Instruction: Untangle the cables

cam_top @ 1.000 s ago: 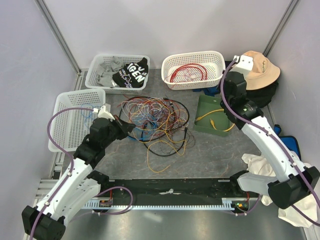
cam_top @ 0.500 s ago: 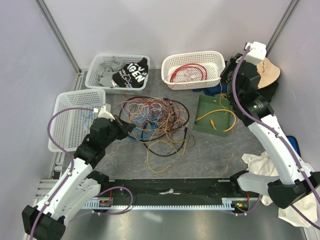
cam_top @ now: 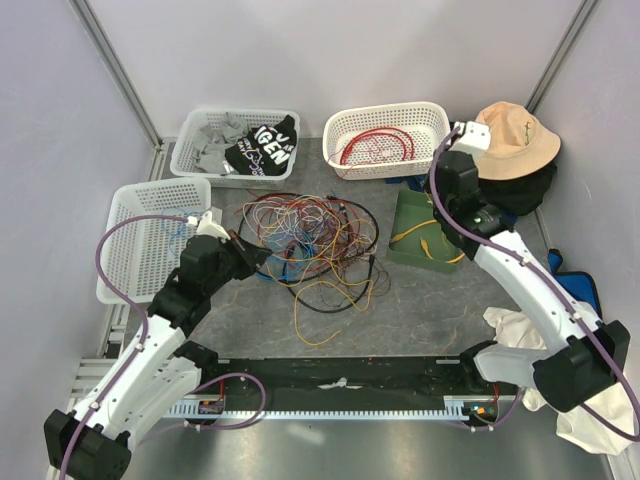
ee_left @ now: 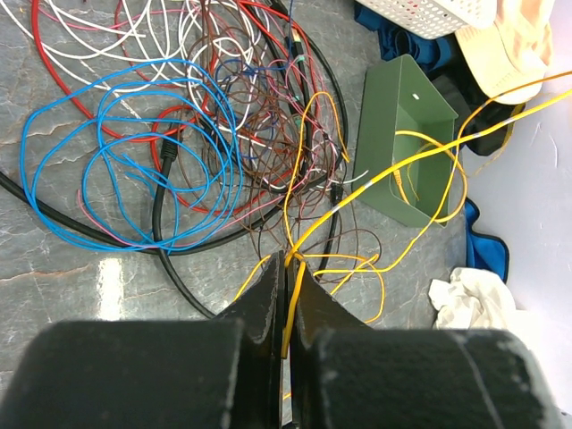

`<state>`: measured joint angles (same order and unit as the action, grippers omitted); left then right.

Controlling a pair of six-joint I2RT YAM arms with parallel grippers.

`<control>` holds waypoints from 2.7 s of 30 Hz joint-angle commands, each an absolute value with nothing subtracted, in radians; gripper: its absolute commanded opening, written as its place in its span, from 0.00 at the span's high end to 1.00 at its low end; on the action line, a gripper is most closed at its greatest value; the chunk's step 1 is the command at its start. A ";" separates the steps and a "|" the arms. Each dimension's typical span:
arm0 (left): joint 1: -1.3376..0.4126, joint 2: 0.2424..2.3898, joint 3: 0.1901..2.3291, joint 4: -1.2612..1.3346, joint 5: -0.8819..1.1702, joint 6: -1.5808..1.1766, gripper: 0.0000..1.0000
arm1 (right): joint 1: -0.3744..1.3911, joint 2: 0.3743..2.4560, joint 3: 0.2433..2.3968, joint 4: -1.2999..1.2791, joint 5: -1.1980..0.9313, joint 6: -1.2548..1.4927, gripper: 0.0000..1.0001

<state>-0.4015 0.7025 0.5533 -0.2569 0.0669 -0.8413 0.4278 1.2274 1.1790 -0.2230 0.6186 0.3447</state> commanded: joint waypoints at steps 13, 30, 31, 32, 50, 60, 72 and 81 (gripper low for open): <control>-0.405 0.721 0.561 -0.212 0.101 -0.865 0.98 | 0.417 1.345 0.873 -0.095 0.557 0.505 1.00; -0.405 0.796 0.652 -0.210 0.086 -0.859 0.98 | 0.514 1.138 0.931 -0.135 0.597 0.466 0.25; -0.406 0.805 0.675 -0.209 0.086 -0.858 0.98 | 0.523 1.115 0.937 -0.141 0.592 0.469 0.25; -0.410 0.825 0.689 -0.204 0.089 -0.861 0.98 | 0.543 1.068 0.936 -0.146 0.583 0.472 0.25; -0.729 1.553 1.581 -0.141 0.040 -0.623 0.98 | 0.594 0.540 0.896 -0.325 0.417 0.459 0.27; -0.847 2.018 1.911 -0.181 -0.090 -0.505 0.98 | 0.595 0.410 0.986 -0.457 0.434 0.417 0.27; -0.897 2.276 2.051 -0.199 -0.219 -0.454 0.98 | 0.595 0.410 1.011 -0.482 0.462 0.379 0.25; -0.930 2.235 1.973 -0.253 -0.284 -0.381 0.80 | 0.595 0.405 0.994 -0.485 0.486 0.365 0.24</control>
<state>-0.9066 2.2864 1.9877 -0.2352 -0.2230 -0.4622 0.5919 0.3988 1.0019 -0.4877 0.4690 0.3847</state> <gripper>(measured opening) 0.059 0.753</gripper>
